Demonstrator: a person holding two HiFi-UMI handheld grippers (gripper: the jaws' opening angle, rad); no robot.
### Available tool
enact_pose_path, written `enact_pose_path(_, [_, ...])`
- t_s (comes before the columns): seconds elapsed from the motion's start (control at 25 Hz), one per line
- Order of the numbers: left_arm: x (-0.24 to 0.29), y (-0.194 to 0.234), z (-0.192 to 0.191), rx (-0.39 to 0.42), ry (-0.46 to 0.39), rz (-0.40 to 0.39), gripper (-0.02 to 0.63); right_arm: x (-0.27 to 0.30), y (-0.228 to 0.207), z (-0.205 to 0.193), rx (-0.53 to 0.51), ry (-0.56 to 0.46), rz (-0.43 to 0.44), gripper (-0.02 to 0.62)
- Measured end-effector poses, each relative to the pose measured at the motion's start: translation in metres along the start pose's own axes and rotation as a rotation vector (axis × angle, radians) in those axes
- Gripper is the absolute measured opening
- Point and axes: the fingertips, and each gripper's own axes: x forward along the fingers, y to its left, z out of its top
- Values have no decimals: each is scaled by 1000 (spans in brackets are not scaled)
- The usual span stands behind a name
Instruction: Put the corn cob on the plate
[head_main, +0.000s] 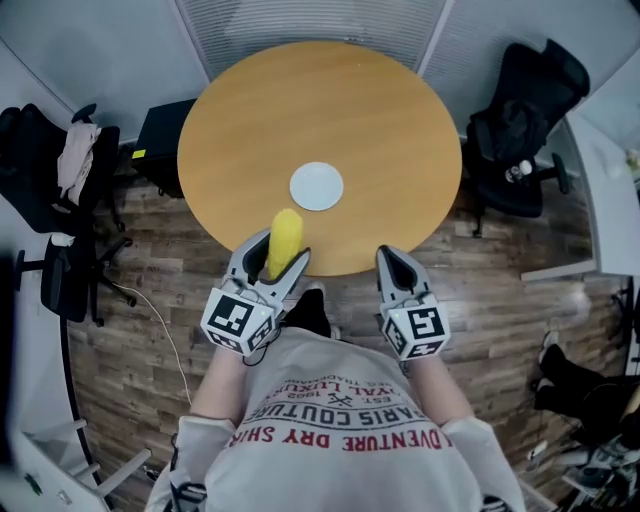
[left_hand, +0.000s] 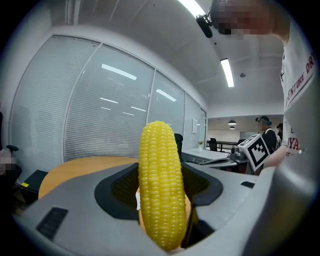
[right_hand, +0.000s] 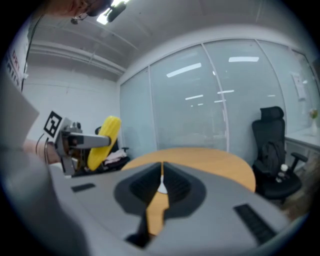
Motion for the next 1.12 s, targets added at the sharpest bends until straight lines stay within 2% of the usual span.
enact_pose_path(0.2, [46,31,-13,-8,47,-15,278,38,-32,3,26,19,-41,31])
enact_pose_path(0.52, [121,89,-35,14,120,-44,278,113,-68,28,9,25,-57,31])
enact_pose_path(0.8, [167,116,-88,15,247,-92,278,164,-78,15,41,59,-57,31])
enact_pose_path(1.12, [204,130,-158,46,419,-112,278,189,-93,-14,53,129,-71,31])
